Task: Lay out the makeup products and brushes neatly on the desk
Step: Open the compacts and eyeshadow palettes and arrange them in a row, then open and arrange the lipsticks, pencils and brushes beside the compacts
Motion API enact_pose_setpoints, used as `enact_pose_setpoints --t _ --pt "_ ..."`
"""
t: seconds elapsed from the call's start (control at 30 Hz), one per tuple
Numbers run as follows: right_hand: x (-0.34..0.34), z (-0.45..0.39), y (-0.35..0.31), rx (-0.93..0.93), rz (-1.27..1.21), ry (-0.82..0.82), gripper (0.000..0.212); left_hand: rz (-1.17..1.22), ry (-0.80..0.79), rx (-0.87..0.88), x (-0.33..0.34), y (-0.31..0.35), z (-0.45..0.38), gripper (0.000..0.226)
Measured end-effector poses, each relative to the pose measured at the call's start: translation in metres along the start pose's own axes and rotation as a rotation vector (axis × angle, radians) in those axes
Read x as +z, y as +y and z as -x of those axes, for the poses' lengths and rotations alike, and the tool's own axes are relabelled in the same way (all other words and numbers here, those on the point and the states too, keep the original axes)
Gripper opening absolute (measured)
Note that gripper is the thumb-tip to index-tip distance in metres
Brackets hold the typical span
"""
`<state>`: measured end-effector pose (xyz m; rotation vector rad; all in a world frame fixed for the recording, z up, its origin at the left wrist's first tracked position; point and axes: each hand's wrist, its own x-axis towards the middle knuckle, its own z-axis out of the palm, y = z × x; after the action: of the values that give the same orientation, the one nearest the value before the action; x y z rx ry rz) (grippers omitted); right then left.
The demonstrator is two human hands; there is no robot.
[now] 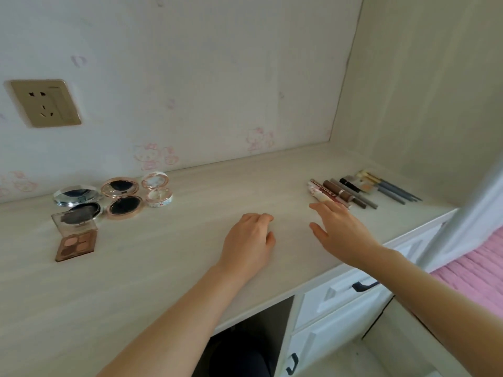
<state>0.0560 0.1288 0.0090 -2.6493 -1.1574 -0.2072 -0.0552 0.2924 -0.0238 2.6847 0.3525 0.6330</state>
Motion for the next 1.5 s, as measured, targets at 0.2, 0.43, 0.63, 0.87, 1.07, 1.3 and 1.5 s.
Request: enact_pose_setpoints --t 0.2,0.43,0.63,0.87,1.07,1.3,1.5 --pt "-0.005 -0.008 0.05 0.096 0.017 0.021 0.038 0.037 -0.05 0.05 0.034 0.024 -0.048 0.037" --pt "-0.005 -0.028 0.103 0.164 0.037 0.031 0.043 0.045 -0.063 0.102 0.059 0.043 -0.102 0.033" --pt "-0.01 -0.053 0.142 0.241 0.055 0.021 0.041 0.064 -0.046 0.163 0.075 0.068 -0.156 0.026" --pt "-0.009 -0.094 0.17 0.284 0.076 0.013 0.03 0.075 -0.047 0.195 0.095 0.085 -0.211 0.029" --pt "0.003 -0.121 0.177 0.288 0.062 -0.001 0.033 0.036 -0.231 0.05 0.123 0.087 -0.248 0.033" --pt "0.012 -0.134 0.174 0.308 0.077 -0.01 0.038 0.074 -0.39 -0.054 0.14 0.089 -0.273 0.037" --pt "0.017 -0.141 0.178 0.358 0.079 -0.048 0.037 0.114 -0.499 -0.046 0.135 0.099 -0.279 0.032"
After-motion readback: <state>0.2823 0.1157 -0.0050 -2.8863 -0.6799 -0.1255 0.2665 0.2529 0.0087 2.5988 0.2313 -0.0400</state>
